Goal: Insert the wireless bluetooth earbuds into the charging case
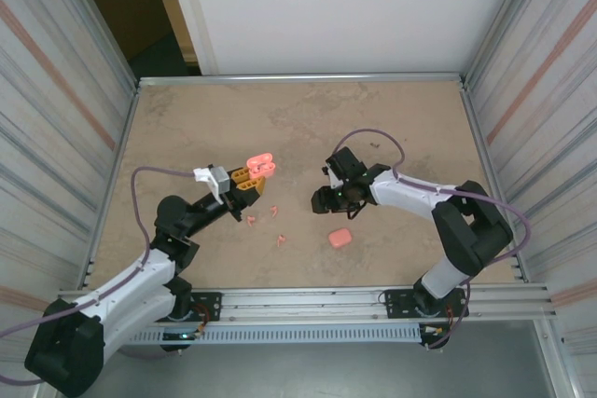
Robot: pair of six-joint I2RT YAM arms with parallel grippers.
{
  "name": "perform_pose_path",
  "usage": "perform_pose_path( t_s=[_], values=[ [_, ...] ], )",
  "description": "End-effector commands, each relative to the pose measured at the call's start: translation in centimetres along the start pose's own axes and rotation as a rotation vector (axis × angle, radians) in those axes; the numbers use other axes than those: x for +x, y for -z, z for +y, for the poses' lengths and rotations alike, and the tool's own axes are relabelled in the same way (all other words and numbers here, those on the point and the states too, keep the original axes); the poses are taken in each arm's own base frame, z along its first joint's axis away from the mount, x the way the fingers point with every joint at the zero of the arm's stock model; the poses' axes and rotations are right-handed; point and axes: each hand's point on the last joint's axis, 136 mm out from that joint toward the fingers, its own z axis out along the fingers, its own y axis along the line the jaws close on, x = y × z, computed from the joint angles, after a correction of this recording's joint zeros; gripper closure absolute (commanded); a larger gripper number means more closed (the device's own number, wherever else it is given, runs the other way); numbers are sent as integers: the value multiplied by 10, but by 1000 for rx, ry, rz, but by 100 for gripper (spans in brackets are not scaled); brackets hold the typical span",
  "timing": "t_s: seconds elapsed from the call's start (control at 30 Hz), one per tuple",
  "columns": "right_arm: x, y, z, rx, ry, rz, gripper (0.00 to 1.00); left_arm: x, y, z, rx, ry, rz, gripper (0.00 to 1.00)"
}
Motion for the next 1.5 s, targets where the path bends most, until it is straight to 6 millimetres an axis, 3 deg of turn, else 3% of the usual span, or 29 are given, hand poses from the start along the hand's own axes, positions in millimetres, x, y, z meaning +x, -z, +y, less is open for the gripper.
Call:
perform_pose_path(
  t_s=[0.0,0.7,1.23,1.47],
  values=[
    [-16,-1,5,-22,-6,-27,46,-17,-2,-3,10,-50,-33,100],
    [-24,-22,2,-24,-7,13,50,-16,-3,-2,9,-49,-25,100],
    [-28,-31,18,-59,37,31,57,-17,-1,-4,12,-54,-22,100],
    [-25,-35,15,-35,47,50,57,-16,0,-5,12,-55,-20,100]
  ],
)
